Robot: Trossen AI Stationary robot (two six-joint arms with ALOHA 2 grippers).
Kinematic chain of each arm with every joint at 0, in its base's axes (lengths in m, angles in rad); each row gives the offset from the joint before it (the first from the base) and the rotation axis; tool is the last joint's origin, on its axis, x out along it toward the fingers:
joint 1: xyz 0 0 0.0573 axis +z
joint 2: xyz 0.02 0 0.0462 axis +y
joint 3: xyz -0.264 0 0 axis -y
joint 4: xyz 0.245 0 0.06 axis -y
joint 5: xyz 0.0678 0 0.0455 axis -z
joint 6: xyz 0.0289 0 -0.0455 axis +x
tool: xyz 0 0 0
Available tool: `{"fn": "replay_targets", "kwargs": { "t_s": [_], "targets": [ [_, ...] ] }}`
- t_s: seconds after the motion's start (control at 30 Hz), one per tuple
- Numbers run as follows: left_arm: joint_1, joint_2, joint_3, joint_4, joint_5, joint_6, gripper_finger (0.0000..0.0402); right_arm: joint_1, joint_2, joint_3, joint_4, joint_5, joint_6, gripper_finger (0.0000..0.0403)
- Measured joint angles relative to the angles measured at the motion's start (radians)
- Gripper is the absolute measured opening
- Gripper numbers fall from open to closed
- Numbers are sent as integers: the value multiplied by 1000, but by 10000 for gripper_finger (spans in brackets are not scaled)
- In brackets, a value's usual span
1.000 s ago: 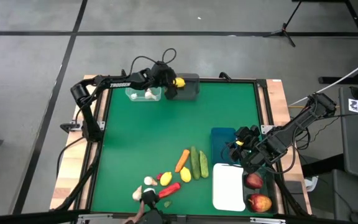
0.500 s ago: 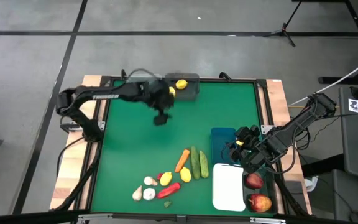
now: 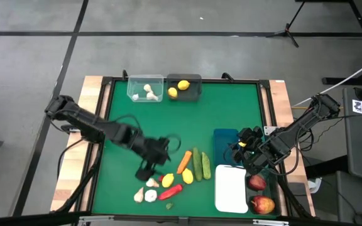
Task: Sort produce into baskets
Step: Put the yellow lemon into the top black bin
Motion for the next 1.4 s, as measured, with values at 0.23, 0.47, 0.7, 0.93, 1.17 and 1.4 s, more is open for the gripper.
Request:
{"fn": "replay_targets", "kwargs": {
  "t_s": [0.23,0.47,0.7,0.93,1.17,1.4],
  "targets": [
    [-129,52,0,105,-159,10,304,0,0,0,2,0,0,289],
    [-83,185,0,180,-88,5,304,0,0,0,4,0,0,289],
    [-51,256,-1,197,28,-187,304,0,0,0,4,0,0,289],
    [-60,256,0,143,-117,-384,304,0,0,0,5,25,0,289],
    [-71,256,0,9,-397,-799,304,0,0,0,6,76,-2,289],
    [-181,279,0,5,-556,-987,304,0,0,0,8,76,-1,289]
  ]
}}
